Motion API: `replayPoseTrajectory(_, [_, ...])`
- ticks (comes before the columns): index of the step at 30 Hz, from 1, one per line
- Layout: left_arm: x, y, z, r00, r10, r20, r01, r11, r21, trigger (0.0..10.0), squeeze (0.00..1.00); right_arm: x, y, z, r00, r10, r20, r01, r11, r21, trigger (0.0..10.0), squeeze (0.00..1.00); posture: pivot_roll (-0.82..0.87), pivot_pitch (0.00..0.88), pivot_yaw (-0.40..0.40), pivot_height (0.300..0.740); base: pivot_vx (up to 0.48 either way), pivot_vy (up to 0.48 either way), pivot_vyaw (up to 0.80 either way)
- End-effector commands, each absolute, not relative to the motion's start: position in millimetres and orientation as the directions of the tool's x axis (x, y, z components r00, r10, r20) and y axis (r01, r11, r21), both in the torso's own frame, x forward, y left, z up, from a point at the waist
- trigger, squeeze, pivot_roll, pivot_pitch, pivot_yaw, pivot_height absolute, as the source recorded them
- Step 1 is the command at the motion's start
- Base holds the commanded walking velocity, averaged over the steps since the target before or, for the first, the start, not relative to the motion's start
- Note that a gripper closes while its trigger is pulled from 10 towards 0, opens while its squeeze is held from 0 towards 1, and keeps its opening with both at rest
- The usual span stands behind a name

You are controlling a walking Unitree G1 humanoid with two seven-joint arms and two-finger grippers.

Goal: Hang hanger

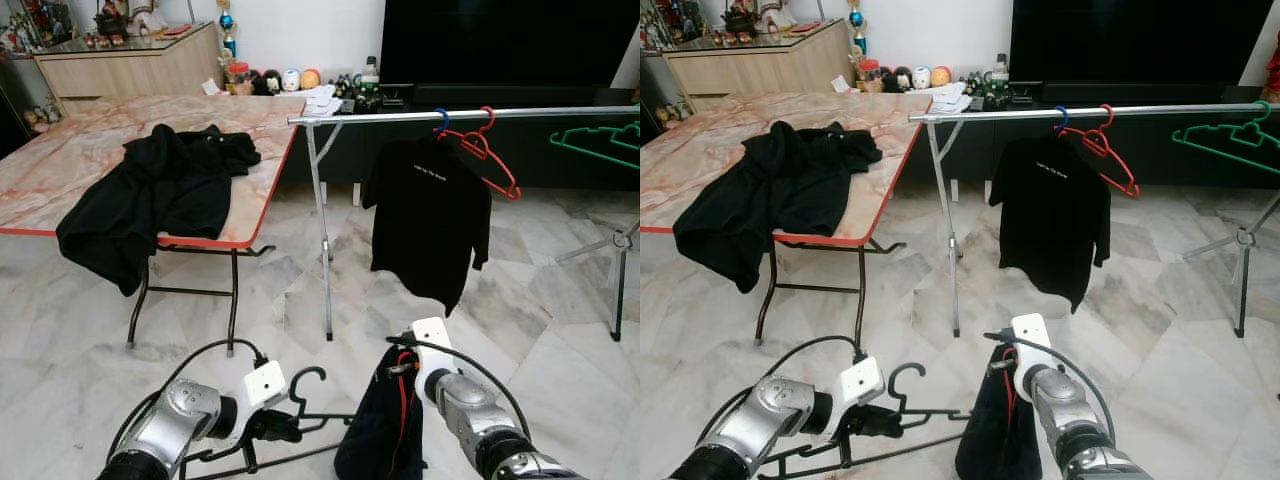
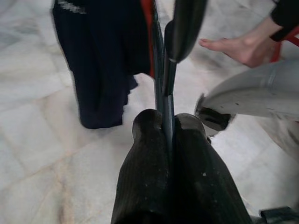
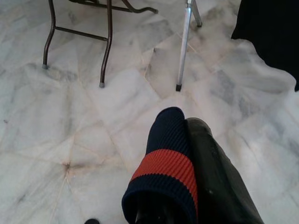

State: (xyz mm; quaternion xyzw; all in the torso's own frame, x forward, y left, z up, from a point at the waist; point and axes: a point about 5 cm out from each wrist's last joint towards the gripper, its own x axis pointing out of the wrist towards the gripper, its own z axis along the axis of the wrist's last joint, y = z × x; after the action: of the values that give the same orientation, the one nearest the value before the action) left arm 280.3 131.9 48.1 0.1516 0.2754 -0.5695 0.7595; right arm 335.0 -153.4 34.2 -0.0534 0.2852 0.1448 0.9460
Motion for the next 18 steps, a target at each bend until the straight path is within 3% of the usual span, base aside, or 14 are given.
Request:
replayPoseTrajectory(1, [277.2,133.1,51.1,0.165,-0.781,-0.602,0.956,0.278,-0.099,10.0,0.00,344.4,-148.0,45.9,0.811,0.251,-0.529,-0.310,0.950,-0.025,10.0,0.00,0.01,0.000,0.031,0.740,0.000,0.000,0.00])
replayPoseTrajectory(11, [284.5,120.3,56.9,0.245,-0.783,-0.572,0.935,0.347,-0.075,10.0,0.00,348.5,-140.1,51.1,0.804,0.271,-0.529,-0.329,0.944,-0.015,10.0,0.00,0.01,0.000,0.025,0.740,0.000,0.000,0.00])
replayPoseTrajectory(18, [294.4,120.9,54.3,0.380,-0.719,-0.582,0.889,0.458,0.013,10.0,0.00,354.2,-135.7,59.1,0.805,0.280,-0.523,-0.329,0.944,-0.001,10.0,0.00,0.01,0.000,0.022,0.740,0.000,0.000,0.00])
